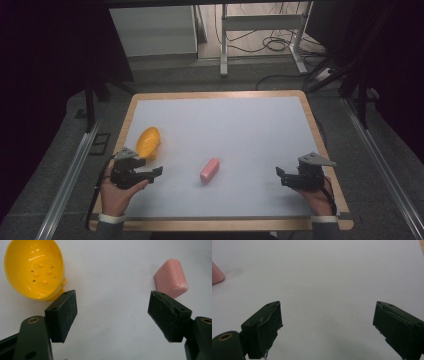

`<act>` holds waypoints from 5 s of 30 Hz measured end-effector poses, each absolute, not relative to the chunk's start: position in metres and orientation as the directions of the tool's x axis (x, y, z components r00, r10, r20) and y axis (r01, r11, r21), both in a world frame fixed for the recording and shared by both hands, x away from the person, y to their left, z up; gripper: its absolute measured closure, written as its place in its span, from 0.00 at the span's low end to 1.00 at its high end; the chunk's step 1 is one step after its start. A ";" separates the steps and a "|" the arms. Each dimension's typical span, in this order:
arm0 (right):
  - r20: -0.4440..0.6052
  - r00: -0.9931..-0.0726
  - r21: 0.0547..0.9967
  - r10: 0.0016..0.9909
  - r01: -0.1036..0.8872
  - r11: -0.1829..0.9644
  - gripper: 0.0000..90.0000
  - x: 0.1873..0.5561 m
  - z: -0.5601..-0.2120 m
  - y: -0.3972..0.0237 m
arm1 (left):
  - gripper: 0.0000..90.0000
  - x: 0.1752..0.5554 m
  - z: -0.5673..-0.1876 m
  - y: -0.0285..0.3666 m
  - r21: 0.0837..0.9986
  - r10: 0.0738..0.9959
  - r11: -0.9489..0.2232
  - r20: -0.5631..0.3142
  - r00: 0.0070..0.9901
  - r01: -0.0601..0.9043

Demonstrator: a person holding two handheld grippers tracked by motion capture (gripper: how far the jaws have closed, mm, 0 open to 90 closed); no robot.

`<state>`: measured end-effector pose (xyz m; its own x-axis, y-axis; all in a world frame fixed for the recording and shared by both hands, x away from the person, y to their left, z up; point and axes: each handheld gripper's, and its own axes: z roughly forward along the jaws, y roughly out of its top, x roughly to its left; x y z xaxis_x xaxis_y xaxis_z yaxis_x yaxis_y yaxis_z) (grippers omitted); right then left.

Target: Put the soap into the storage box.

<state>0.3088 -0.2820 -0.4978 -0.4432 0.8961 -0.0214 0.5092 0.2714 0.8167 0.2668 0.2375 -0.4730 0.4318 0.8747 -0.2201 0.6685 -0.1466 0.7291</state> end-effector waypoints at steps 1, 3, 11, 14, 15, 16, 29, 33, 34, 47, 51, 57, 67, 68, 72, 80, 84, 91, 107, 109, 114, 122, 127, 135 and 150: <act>-0.024 -0.443 0.816 0.896 0.509 0.273 0.09 0.309 -0.498 -0.282 | 0.26 0.267 -0.473 0.237 0.728 0.873 -0.149 -0.220 0.434 0.669; -0.032 -0.439 0.815 0.898 0.509 0.278 0.09 0.309 -0.498 -0.282 | 0.26 0.267 -0.472 0.236 0.727 0.873 -0.152 -0.219 0.436 0.670; -0.043 -0.429 0.811 0.902 0.512 0.282 0.09 0.308 -0.499 -0.283 | 0.27 0.271 -0.468 0.225 0.730 0.864 -0.173 -0.210 0.458 0.661; -0.047 -0.428 0.808 0.902 0.514 0.286 0.09 0.308 -0.499 -0.283 | 0.27 0.272 -0.466 0.221 0.730 0.860 -0.187 -0.202 0.469 0.658; -0.050 -0.428 0.808 0.902 0.514 0.288 0.09 0.308 -0.499 -0.283 | 0.27 0.273 -0.465 0.219 0.728 0.859 -0.189 -0.203 0.470 0.659; -0.050 -0.428 0.808 0.902 0.514 0.288 0.09 0.308 -0.499 -0.283 | 0.27 0.273 -0.464 0.217 0.728 0.858 -0.192 -0.201 0.473 0.658; -0.050 -0.422 0.815 0.905 0.506 0.281 0.09 0.308 -0.498 -0.287 | 0.27 0.282 -0.461 0.198 0.720 0.846 -0.229 -0.186 0.500 0.655; -0.051 -0.419 0.816 0.907 0.506 0.280 0.09 0.308 -0.497 -0.288 | 0.27 0.284 -0.461 0.192 0.719 0.841 -0.238 -0.184 0.509 0.653; -0.051 -0.419 0.816 0.907 0.506 0.280 0.09 0.308 -0.497 -0.288 | 0.27 0.285 -0.460 0.190 0.719 0.839 -0.242 -0.183 0.513 0.652; -0.059 -0.417 0.812 0.907 0.508 0.287 0.09 0.308 -0.498 -0.287 | 0.27 0.289 -0.460 0.167 0.713 0.819 -0.290 -0.160 0.551 0.639; -0.062 -0.417 0.811 0.907 0.509 0.290 0.09 0.308 -0.498 -0.287 | 0.27 0.290 -0.463 0.162 0.711 0.813 -0.290 -0.171 0.557 0.641; -0.063 -0.416 0.807 0.907 0.513 0.292 0.09 0.309 -0.499 -0.287 | 0.27 0.291 -0.463 0.157 0.700 0.816 -0.302 -0.161 0.555 0.647; -0.063 -0.421 0.808 0.905 0.511 0.294 0.09 0.309 -0.500 -0.287 | 0.27 0.295 -0.460 0.144 0.700 0.801 -0.321 -0.159 0.577 0.638; -0.065 -0.420 0.807 0.905 0.511 0.295 0.09 0.309 -0.500 -0.287 | 0.27 0.295 -0.460 0.143 0.700 0.798 -0.325 -0.159 0.582 0.636; -0.068 -0.416 0.809 0.907 0.509 0.295 0.09 0.309 -0.499 -0.288 | 0.27 0.296 -0.455 0.143 0.708 0.797 -0.320 -0.158 0.583 0.629; -0.068 -0.411 0.808 0.909 0.512 0.292 0.09 0.309 -0.499 -0.289 | 0.27 0.300 -0.454 0.135 0.692 0.795 -0.335 -0.156 0.586 0.639; -0.068 -0.412 0.807 0.909 0.513 0.293 0.09 0.309 -0.500 -0.288 | 0.27 0.302 -0.455 0.127 0.686 0.787 -0.350 -0.154 0.597 0.638; -0.071 -0.423 0.808 0.903 0.507 0.301 0.09 0.309 -0.501 -0.287 | 0.28 0.308 -0.457 0.118 0.684 0.783 -0.346 -0.167 0.599 0.642; -0.086 -0.411 0.815 0.907 0.494 0.302 0.09 0.309 -0.500 -0.288 | 0.28 0.317 -0.472 0.094 0.641 0.786 -0.380 -0.157 0.599 0.667; -0.086 -0.410 0.816 0.908 0.494 0.300 0.09 0.309 -0.500 -0.288 | 0.28 0.319 -0.476 0.092 0.632 0.788 -0.383 -0.157 0.595 0.674; -0.087 -0.405 0.814 0.910 0.498 0.299 0.09 0.310 -0.502 -0.288 | 0.28 0.321 -0.484 0.087 0.620 0.790 -0.390 -0.156 0.593 0.681; -0.091 -0.397 0.815 0.913 0.498 0.297 0.09 0.310 -0.502 -0.288 | 0.30 0.326 -0.496 0.080 0.594 0.789 -0.396 -0.170 0.591 0.700; -0.092 -0.396 0.812 0.914 0.501 0.299 0.09 0.311 -0.503 -0.288 | 0.31 0.327 -0.500 0.078 0.591 0.788 -0.396 -0.174 0.590 0.703; -0.091 -0.391 0.812 0.916 0.503 0.296 0.09 0.311 -0.504 -0.288 | 0.35 0.328 -0.508 0.073 0.578 0.792 -0.396 -0.177 0.584 0.713; -0.101 -0.379 0.815 0.920 0.499 0.295 0.09 0.311 -0.503 -0.289 | 0.59 0.329 -0.514 0.070 0.579 0.791 -0.387 -0.193 0.581 0.718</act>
